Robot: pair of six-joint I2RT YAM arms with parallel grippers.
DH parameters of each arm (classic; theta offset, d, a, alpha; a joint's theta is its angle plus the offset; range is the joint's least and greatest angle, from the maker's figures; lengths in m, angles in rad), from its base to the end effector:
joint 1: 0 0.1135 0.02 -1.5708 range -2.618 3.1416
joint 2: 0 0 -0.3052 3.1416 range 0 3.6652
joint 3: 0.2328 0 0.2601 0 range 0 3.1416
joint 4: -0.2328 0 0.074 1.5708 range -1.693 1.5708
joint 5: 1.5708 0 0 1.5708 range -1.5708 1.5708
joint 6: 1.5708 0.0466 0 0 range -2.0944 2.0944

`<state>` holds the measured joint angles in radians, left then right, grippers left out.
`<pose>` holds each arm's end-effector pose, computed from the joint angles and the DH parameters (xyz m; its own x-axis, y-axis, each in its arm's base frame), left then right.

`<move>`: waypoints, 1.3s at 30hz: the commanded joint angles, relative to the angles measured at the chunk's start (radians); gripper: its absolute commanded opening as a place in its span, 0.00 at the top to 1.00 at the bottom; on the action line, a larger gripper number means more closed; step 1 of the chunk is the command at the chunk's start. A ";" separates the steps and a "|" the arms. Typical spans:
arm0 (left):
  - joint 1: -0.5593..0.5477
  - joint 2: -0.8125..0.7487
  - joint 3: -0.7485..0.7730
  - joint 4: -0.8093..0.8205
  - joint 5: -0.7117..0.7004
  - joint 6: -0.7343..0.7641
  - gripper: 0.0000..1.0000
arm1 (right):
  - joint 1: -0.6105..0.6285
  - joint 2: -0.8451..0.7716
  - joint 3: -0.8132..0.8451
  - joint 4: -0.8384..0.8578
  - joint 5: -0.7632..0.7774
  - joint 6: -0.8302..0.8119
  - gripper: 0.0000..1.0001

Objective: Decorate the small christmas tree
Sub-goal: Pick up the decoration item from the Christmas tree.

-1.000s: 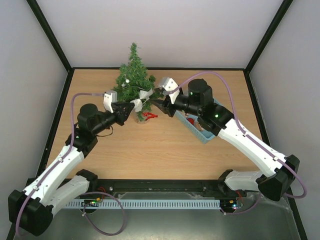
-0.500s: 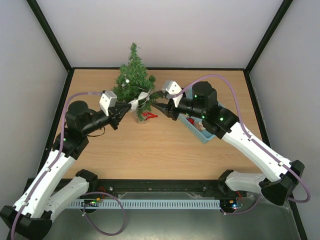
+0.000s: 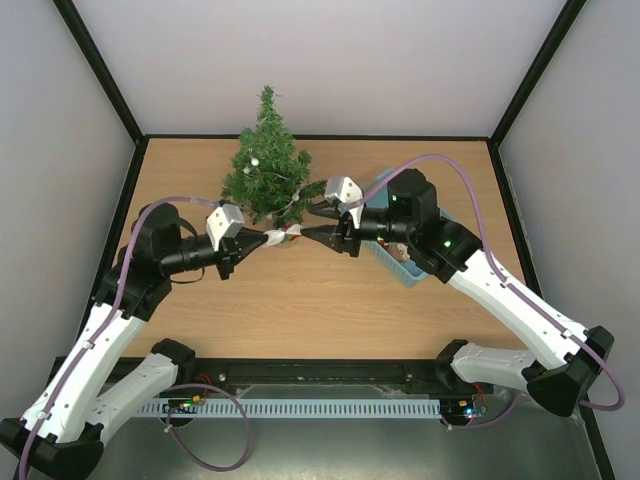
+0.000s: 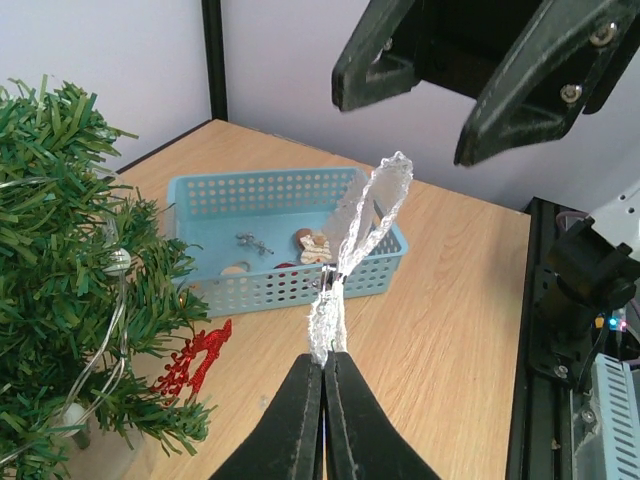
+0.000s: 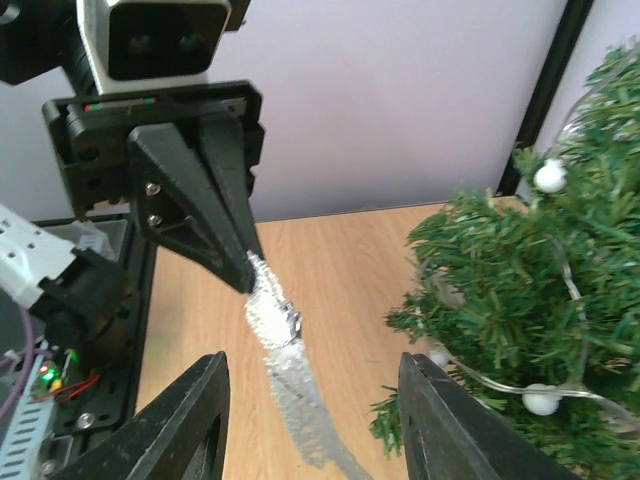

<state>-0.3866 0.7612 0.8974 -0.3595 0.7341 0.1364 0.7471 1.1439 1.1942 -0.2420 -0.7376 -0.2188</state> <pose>0.1249 -0.0845 0.3938 -0.0829 0.1427 -0.9863 0.9047 0.4259 -0.0144 0.1620 0.1928 0.4433 0.0778 -0.1469 -0.9861 -0.9941 0.0640 -0.0880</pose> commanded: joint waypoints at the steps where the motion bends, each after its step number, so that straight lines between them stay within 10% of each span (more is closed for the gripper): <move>1: 0.005 0.010 0.042 -0.034 0.035 0.033 0.98 | -0.001 -0.012 -0.022 0.000 -0.100 0.044 0.54; 17: 0.005 0.016 0.046 -0.040 0.041 0.036 0.98 | 0.000 0.060 -0.001 -0.065 -0.083 0.027 0.62; 23: 0.006 0.010 0.050 -0.040 0.009 0.030 0.96 | 0.001 0.047 0.001 -0.035 -0.094 0.024 0.98; 33: 0.006 -0.101 0.165 -0.025 -0.504 -0.127 0.02 | 0.001 0.049 -0.043 0.353 0.048 0.315 0.98; 39: 0.006 -0.189 0.130 0.026 -0.598 -0.159 0.01 | 0.001 0.188 0.123 0.334 0.074 0.434 0.99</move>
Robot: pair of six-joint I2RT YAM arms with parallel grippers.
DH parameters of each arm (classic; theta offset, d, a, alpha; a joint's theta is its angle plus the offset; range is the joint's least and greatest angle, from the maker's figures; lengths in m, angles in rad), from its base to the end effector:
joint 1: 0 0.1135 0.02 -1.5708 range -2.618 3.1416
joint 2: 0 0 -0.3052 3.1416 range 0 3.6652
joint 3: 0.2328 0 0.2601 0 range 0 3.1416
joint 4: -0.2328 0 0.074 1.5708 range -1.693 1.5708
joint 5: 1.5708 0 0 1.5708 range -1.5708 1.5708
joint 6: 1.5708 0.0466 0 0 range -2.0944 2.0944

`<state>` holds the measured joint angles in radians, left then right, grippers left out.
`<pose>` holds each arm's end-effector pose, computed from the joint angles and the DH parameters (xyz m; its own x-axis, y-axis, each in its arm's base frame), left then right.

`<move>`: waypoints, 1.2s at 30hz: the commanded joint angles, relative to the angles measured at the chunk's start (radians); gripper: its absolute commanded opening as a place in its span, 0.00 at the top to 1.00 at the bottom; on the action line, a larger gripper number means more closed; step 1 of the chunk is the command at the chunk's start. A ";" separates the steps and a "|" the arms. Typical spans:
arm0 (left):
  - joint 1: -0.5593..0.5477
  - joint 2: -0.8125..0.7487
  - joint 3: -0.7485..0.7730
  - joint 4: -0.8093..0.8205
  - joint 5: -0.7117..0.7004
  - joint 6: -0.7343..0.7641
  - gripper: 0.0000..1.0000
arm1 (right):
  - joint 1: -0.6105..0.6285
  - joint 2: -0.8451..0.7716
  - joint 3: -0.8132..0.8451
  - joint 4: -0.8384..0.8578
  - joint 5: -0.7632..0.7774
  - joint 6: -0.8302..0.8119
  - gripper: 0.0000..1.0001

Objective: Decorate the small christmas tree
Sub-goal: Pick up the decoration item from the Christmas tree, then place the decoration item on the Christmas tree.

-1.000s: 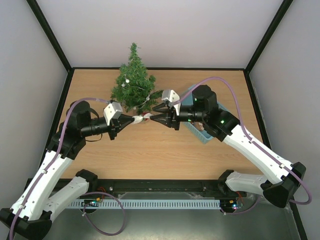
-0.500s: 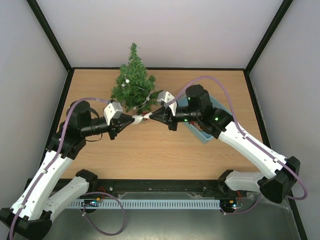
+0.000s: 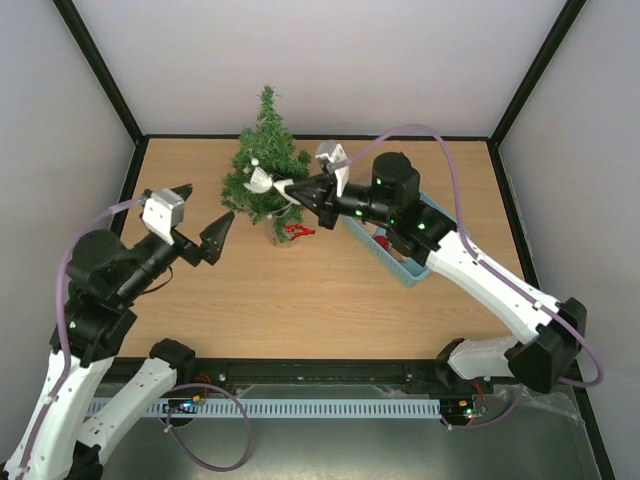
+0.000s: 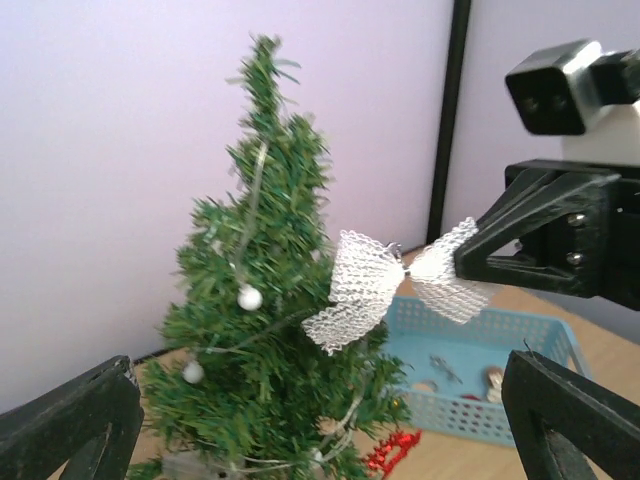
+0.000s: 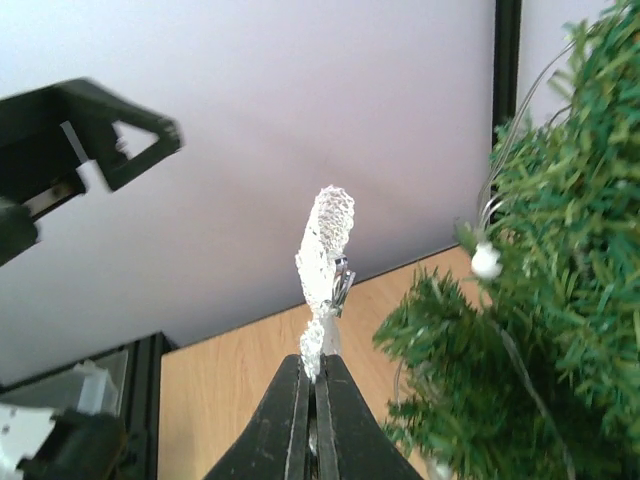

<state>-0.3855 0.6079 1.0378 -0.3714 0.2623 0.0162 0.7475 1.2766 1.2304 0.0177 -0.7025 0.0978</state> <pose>0.0819 -0.0463 0.4548 0.0639 -0.0091 -0.9979 0.6021 0.7978 0.0313 0.1971 0.2237 0.4507 -0.1177 -0.0075 -0.9930 -0.9857 0.1220 0.1159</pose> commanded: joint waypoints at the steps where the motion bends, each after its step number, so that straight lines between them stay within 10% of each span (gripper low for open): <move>1: 0.005 -0.046 -0.018 0.038 -0.146 -0.044 0.01 | 0.001 0.070 0.094 0.088 0.042 0.139 0.98; 36: 0.005 0.099 -0.111 0.115 -0.216 -0.175 0.01 | -0.091 0.306 0.327 -0.202 0.059 0.123 0.98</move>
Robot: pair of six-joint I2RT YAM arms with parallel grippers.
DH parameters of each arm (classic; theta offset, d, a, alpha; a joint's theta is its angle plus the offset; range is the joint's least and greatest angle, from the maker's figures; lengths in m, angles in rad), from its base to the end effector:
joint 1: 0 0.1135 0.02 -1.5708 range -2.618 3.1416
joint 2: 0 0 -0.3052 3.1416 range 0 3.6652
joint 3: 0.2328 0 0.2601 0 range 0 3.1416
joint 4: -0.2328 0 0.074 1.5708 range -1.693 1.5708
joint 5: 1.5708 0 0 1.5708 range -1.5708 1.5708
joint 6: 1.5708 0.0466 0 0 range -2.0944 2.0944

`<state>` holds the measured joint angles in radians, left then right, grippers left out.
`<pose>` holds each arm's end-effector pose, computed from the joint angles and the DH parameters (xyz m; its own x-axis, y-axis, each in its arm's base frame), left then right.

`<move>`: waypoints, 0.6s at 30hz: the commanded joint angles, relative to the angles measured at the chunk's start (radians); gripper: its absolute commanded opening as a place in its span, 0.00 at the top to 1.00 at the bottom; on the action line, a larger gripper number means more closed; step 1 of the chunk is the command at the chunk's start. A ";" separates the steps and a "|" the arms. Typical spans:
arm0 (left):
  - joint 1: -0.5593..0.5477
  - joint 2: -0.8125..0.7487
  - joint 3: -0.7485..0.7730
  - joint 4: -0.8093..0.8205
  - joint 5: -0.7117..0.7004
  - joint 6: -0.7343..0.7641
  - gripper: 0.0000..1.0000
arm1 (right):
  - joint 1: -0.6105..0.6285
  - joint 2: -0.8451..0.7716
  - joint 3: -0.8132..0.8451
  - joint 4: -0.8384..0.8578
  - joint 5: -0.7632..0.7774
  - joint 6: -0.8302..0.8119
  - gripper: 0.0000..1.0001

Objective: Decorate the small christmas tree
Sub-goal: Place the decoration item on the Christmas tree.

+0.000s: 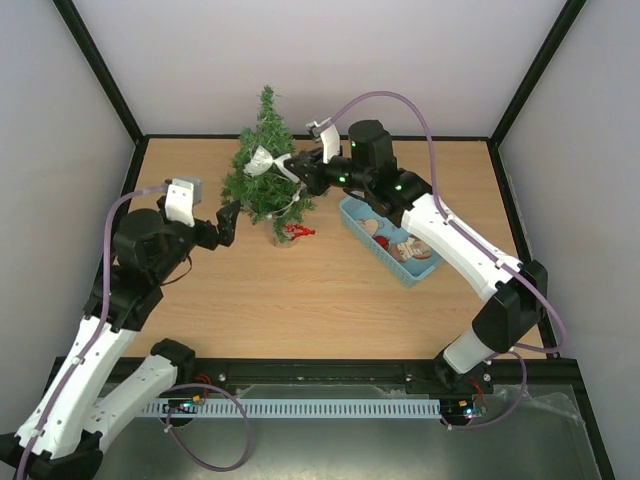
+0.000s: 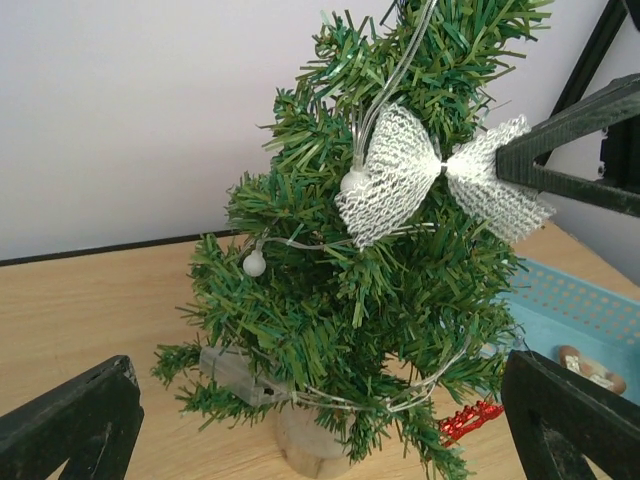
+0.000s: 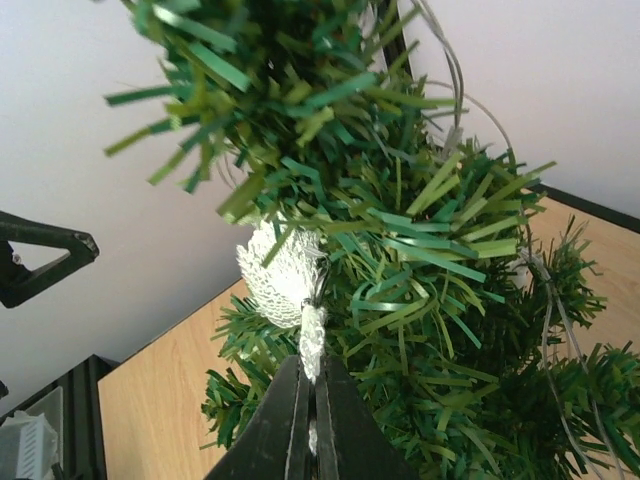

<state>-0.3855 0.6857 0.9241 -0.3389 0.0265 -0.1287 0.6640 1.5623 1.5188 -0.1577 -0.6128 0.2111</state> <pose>0.1251 -0.0521 0.4127 -0.1436 -0.0802 -0.9864 0.3851 0.9136 -0.1303 0.2849 0.2570 0.4452 -0.3525 -0.0582 -0.9340 -0.8939 0.3162 0.3177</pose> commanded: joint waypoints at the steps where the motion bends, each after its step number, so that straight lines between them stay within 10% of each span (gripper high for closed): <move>1: 0.005 0.035 0.008 0.091 0.026 -0.039 0.03 | -0.010 0.022 0.039 -0.028 -0.034 0.011 0.98; 18: 0.070 0.171 0.060 0.231 0.223 -0.159 0.38 | -0.018 0.025 0.041 -0.029 -0.010 0.029 0.88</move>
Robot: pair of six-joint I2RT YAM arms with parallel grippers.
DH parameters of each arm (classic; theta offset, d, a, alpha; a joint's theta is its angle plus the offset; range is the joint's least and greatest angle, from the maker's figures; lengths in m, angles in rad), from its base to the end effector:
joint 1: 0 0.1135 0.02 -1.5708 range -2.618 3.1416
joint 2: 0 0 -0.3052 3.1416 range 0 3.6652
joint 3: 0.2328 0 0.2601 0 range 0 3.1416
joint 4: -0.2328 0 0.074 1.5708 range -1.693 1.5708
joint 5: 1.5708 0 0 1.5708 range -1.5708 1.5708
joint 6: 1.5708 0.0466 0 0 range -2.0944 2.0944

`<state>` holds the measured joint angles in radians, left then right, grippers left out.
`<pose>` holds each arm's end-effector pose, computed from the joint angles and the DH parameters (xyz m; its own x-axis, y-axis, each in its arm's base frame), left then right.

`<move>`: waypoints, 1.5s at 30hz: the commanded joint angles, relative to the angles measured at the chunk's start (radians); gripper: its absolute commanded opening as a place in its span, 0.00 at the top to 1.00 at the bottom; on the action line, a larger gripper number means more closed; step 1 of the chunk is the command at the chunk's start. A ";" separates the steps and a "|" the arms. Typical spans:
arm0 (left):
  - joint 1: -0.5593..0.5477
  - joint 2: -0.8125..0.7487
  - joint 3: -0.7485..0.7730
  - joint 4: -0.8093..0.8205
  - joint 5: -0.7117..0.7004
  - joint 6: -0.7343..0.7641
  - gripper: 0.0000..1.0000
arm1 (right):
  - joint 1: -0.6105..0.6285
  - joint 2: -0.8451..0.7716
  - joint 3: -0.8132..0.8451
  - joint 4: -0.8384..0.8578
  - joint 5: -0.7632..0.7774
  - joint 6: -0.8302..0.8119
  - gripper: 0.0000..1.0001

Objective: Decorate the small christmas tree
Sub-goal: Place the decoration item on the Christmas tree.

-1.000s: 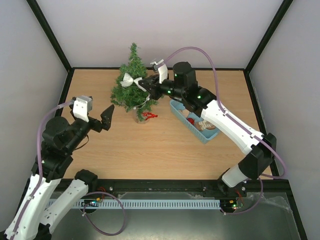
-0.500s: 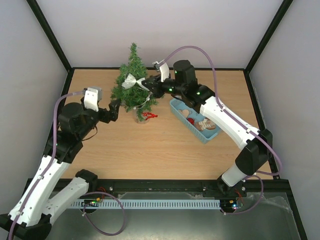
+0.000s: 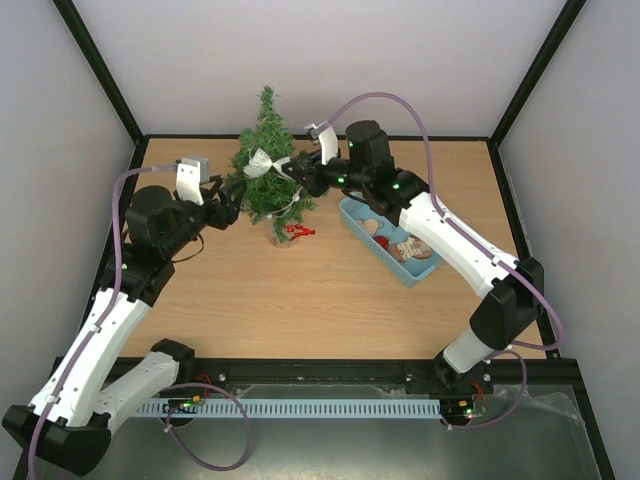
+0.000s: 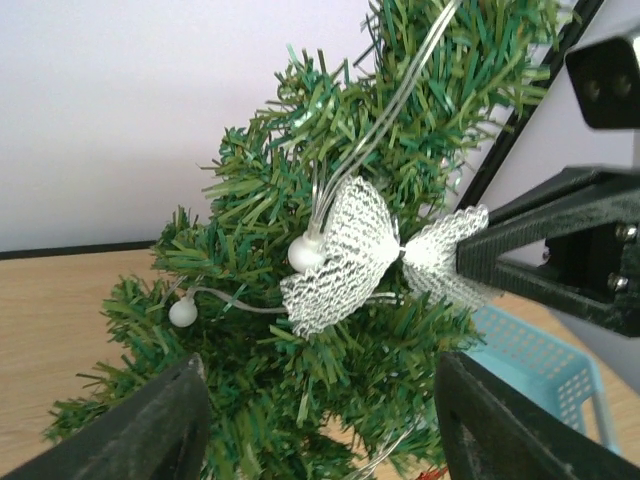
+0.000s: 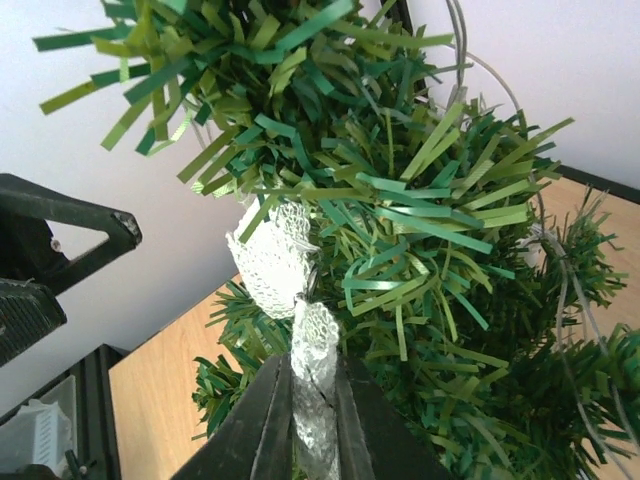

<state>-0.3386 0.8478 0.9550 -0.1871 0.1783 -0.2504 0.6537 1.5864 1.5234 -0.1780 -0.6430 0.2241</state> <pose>0.1696 -0.0685 0.4195 -0.1953 -0.1898 -0.9622 0.4596 0.8490 -0.2607 0.2920 0.2589 0.4361 -0.3956 -0.0790 -0.9150 -0.8831 0.3064 0.3553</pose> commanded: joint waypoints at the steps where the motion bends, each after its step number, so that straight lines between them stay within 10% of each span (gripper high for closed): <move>1: 0.027 0.013 0.029 0.089 0.078 -0.041 0.40 | -0.008 0.002 0.039 -0.011 0.024 0.018 0.86; 24: 0.062 0.070 -0.021 0.143 0.087 -0.018 0.52 | -0.008 -0.006 -0.043 0.121 -0.040 0.238 0.91; 45: 0.062 0.070 0.058 0.118 0.159 -0.036 0.54 | -0.008 -0.124 -0.077 0.039 0.109 0.206 0.64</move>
<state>-0.2810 0.9154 0.9684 -0.0978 0.2802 -0.2729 0.6483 1.4940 1.4628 -0.1379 -0.5549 0.4339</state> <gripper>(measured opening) 0.477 0.366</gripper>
